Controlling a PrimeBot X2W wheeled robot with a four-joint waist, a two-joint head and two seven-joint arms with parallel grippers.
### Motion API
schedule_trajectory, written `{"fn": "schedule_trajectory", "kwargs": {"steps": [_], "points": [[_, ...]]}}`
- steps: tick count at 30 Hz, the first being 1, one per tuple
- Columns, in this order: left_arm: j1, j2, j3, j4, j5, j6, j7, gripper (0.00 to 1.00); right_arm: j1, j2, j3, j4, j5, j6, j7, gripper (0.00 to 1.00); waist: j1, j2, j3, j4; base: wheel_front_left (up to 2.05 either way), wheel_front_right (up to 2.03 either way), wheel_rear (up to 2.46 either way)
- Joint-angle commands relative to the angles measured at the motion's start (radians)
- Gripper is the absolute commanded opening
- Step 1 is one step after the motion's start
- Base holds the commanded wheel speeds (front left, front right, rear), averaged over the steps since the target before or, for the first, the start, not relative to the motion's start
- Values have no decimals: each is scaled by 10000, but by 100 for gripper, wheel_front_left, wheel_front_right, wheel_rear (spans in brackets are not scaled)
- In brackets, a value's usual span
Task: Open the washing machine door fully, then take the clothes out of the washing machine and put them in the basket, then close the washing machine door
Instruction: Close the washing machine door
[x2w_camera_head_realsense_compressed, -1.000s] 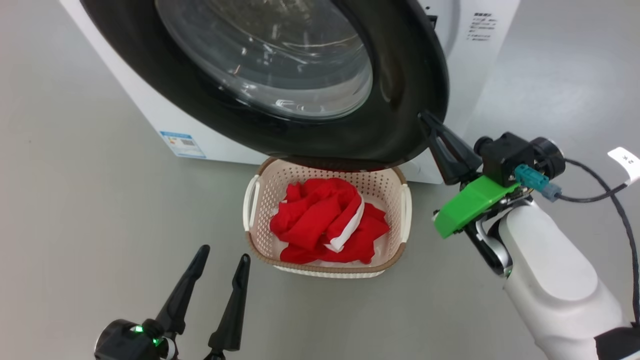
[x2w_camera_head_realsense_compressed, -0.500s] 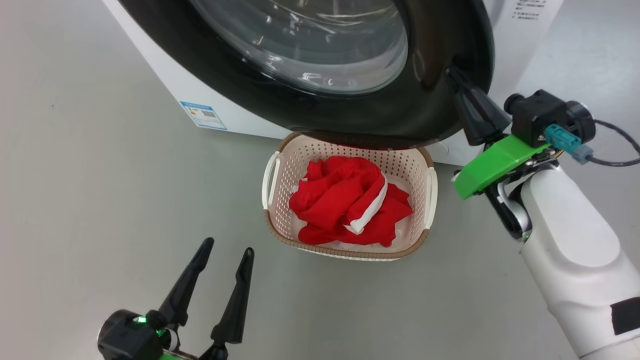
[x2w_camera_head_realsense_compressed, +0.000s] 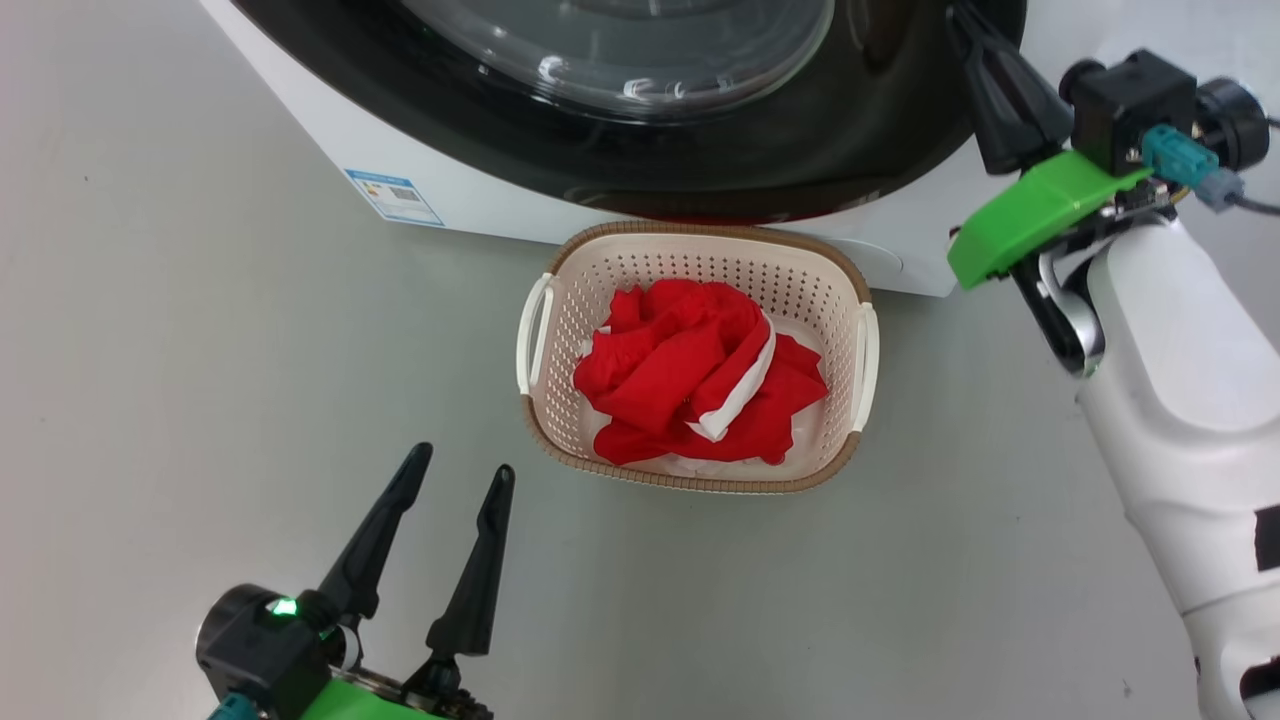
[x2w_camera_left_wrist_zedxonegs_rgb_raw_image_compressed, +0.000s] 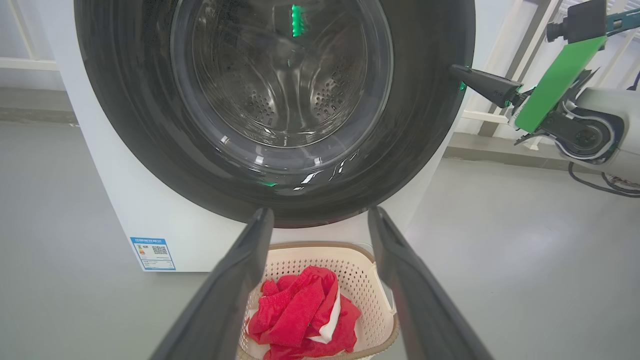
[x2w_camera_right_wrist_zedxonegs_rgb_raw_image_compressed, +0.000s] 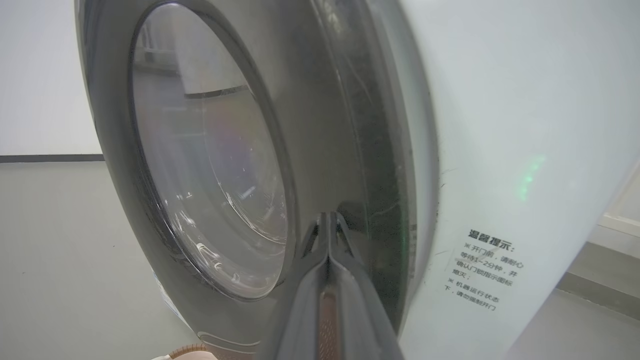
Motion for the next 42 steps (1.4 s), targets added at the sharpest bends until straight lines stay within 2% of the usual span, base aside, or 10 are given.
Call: {"fn": "schedule_trajectory", "kwargs": {"steps": [1, 9, 19, 24, 28, 30, 31, 35, 42], "points": [[-206, 116, 310, -178, 90, -55, -120, 100, -351, 155, 108, -150, -16, -11, -64, 0, 0, 0, 74, -21, 0, 0, 0], [-310, 35, 260, 23, 54, -55, -120, 100, -1208, 192, -549, 468, -340, -11, -64, 0, 0, 0, 153, 72, 0, 0, 0], [-338, -44, 353, 155, 27, -56, -120, 100, -1095, 393, -918, 407, -429, -11, -64, 0, 0, 0, 85, 93, 0, 0, 0], [-298, -43, 305, 337, -39, -56, -120, 100, -780, 517, -678, 207, -35, -11, -64, 0, 0, 0, -25, -81, 0, 0, 0], [-279, -211, 684, 442, 2, -34, -120, 100, -385, 549, -613, -146, 427, -11, -64, 2, 0, 0, -137, -302, 0, 0, 0], [-256, -289, 813, 521, 68, -35, -120, 100, -105, 529, -528, -340, 547, -11, -64, 47, 0, 0, -217, -422, 0, 0, 0], [-245, -317, 873, 555, 115, -35, -120, 100, 44, 528, -468, -422, 602, -11, -64, 100, 0, 0, -262, -488, 0, 0, 0], [-227, -416, 1073, 527, 232, -39, -120, 100, 639, 524, -255, -836, 794, -11, -64, 100, 0, 0, -473, -782, 0, 0, 0], [-112, -577, 1388, 592, -73, -47, -120, 100, 2084, 568, -908, -1973, 683, -11, -64, 100, 0, 0, -934, -1385, 0, 0, 0]]}}
